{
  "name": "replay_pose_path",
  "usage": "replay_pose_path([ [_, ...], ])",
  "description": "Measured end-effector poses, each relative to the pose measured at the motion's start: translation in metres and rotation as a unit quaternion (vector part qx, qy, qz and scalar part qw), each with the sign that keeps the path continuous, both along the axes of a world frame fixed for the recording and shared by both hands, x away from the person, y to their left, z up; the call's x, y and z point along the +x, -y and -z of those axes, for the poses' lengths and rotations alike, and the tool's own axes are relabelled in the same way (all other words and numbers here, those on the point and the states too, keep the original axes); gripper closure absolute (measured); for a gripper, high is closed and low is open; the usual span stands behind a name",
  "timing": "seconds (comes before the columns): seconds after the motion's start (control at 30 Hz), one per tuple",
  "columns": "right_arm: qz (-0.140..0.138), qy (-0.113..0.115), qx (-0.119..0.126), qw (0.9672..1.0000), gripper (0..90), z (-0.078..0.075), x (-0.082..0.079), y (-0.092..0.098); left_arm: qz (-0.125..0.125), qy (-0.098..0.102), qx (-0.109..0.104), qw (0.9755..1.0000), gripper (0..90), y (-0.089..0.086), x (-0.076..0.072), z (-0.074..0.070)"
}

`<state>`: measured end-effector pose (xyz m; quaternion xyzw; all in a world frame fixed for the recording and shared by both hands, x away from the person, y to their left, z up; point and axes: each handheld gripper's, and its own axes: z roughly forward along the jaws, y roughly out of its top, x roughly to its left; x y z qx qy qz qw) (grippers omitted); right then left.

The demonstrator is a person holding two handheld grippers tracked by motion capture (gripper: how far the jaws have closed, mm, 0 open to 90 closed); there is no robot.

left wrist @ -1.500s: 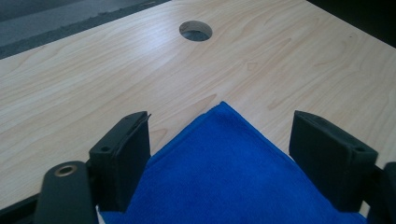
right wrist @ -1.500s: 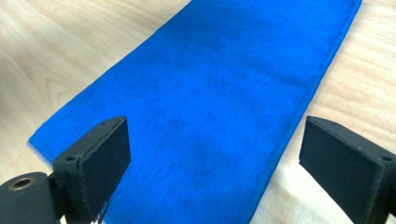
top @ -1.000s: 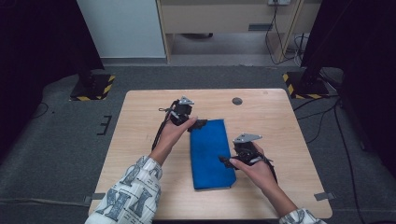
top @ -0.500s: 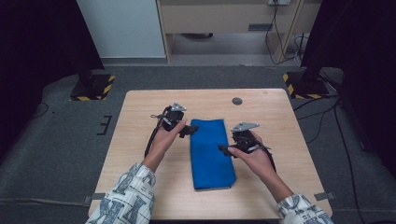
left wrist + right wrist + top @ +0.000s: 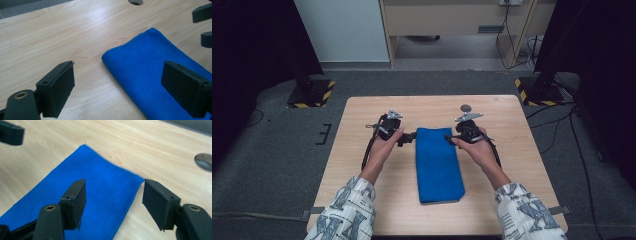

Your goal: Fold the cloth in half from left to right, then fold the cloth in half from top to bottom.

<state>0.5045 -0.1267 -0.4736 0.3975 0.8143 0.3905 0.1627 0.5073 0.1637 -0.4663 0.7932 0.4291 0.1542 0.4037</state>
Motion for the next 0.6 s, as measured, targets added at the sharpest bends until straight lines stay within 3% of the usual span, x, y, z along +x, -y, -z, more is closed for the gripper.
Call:
replay_pose_path([
  [0.07,0.003,0.003,-0.003,1.0,37.2,-0.002,0.01,-0.002,-0.008,0.012,-0.017,0.9998,12.6,-0.002,0.002,-0.001],
  [0.17,0.008,0.001,0.006,1.0,42.2,-0.002,0.021,-0.005,-0.012,0.013,-0.018,0.9997,14.5,-0.003,0.005,-0.001],
  [0.4,0.011,-0.004,0.009,0.9999,48.2,0.006,0.036,-0.012,-0.014,0.002,-0.027,0.9995,18.0,-0.003,0.011,0.004],
  [0.6,0.026,-0.017,0.007,0.9995,54.9,0.02,0.048,-0.009,-0.014,-0.01,-0.022,0.9996,20.2,-0.005,0.014,0.012],
])
